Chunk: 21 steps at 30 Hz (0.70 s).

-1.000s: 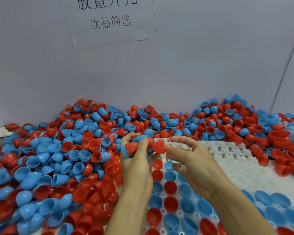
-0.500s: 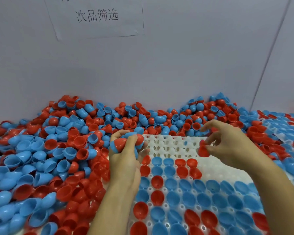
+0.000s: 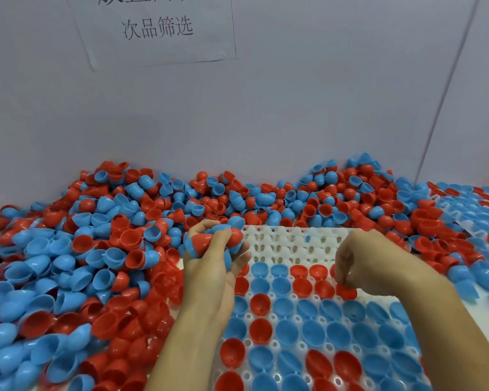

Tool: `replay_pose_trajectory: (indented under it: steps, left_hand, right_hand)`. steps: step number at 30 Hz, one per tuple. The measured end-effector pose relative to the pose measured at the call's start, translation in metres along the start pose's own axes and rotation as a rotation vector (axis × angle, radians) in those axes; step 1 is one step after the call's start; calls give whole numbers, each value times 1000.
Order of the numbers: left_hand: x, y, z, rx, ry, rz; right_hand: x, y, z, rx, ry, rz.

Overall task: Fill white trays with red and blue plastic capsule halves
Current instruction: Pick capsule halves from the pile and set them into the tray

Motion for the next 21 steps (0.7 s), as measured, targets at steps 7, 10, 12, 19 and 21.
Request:
replay_pose_trajectory:
  steps: [7, 10, 12, 19, 21]
  left_hand:
    - [1, -3, 1, -81, -40, -55]
    - [2, -4, 2, -122, -59, -81]
    - [3, -5, 2, -149, -28, -103]
    - [8, -9, 2, -170, 77, -171]
    - [8, -9, 3, -168, 45, -165]
  right_hand:
    - [2, -2, -1, -35, 29, 2]
    - [-6, -5, -6, -161, 60, 166]
    - [-3, -6, -19, -283, 219, 294]
    - [31, -12, -72, -545, 565, 459]
    - [34, -11, -73, -475, 556, 579]
Point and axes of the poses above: each hand's wrist, its own y-axis towards the middle knuckle, its own x-axis out of the palm, z = x × y, the point moved 1 cm from there along y, towards the middle knuckle, and after that the axes turned 4 degrees about z, right-handed, at the moved point
